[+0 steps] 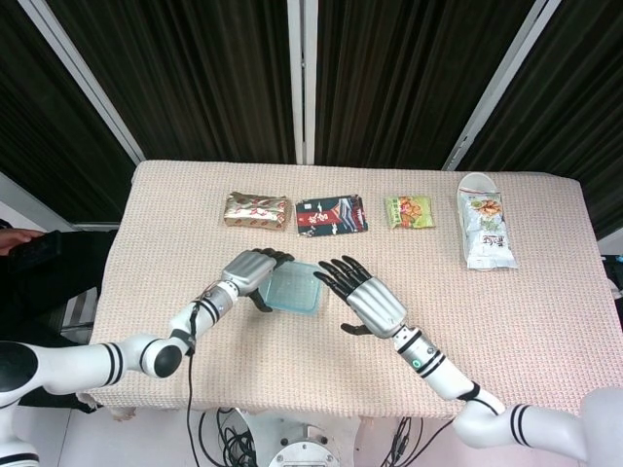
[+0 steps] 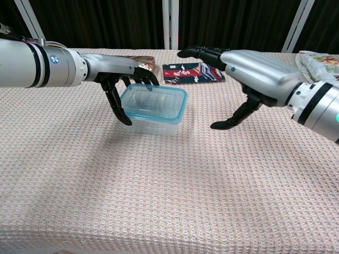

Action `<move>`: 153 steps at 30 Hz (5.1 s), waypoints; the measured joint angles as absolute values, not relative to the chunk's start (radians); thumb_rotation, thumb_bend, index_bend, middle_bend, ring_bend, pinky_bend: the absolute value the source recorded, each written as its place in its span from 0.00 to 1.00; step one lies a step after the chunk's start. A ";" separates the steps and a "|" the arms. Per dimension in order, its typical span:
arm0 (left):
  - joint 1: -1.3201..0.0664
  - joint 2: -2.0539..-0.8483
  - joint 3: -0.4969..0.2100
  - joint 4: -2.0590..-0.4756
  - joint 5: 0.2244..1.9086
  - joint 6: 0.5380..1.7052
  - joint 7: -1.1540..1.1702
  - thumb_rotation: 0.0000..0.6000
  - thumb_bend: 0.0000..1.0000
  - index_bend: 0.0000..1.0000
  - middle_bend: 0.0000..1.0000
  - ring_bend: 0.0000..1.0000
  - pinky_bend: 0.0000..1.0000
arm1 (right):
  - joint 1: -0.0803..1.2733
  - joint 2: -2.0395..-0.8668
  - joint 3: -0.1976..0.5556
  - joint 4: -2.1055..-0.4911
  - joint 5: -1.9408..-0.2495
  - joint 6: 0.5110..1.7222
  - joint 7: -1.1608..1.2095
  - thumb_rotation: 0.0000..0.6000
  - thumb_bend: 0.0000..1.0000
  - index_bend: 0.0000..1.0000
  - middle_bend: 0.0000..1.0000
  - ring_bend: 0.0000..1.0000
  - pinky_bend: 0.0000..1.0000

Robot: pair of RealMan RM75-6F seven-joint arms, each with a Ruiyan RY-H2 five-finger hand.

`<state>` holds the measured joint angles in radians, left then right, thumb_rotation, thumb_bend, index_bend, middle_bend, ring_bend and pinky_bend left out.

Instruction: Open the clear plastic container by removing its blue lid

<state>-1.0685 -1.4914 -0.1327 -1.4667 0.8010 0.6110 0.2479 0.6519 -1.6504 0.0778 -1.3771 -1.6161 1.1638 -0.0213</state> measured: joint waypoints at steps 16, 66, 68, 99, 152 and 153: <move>-1.098 -1.503 -0.111 -1.481 0.782 0.629 0.264 1.00 0.00 0.19 0.24 0.11 0.19 | 0.693 -1.922 0.089 -1.050 -1.680 1.262 0.048 1.00 0.00 0.00 0.00 0.00 0.00; -1.095 -1.560 -0.072 -1.434 0.842 0.697 0.310 1.00 0.00 0.21 0.25 0.12 0.19 | 0.741 -1.895 0.117 -1.086 -1.639 1.249 0.032 1.00 0.00 0.00 0.00 0.00 0.00; -1.093 -1.563 -0.073 -1.431 0.845 0.700 0.312 1.00 0.00 0.21 0.25 0.12 0.19 | 0.740 -1.889 0.117 -1.096 -1.638 1.251 0.034 1.00 0.00 0.00 0.00 0.00 0.00; -1.035 -1.528 -0.128 -1.458 0.938 0.654 0.146 1.00 0.00 0.04 0.09 0.00 0.10 | 0.754 -1.918 0.103 -1.033 -1.654 1.258 0.049 1.00 0.33 0.33 0.22 0.00 0.00; -0.572 -1.225 -0.077 -1.565 1.086 1.202 0.084 1.00 0.00 0.01 0.02 0.00 0.03 | 0.720 -1.854 0.226 -0.803 -1.520 1.313 0.127 1.00 0.15 0.00 0.00 0.00 0.00; -0.562 -1.221 -0.077 -1.565 1.090 1.211 0.080 1.00 0.00 0.01 0.02 0.00 0.03 | 0.712 -1.835 0.220 -0.837 -1.517 1.307 0.117 1.00 0.15 0.00 0.00 0.00 0.00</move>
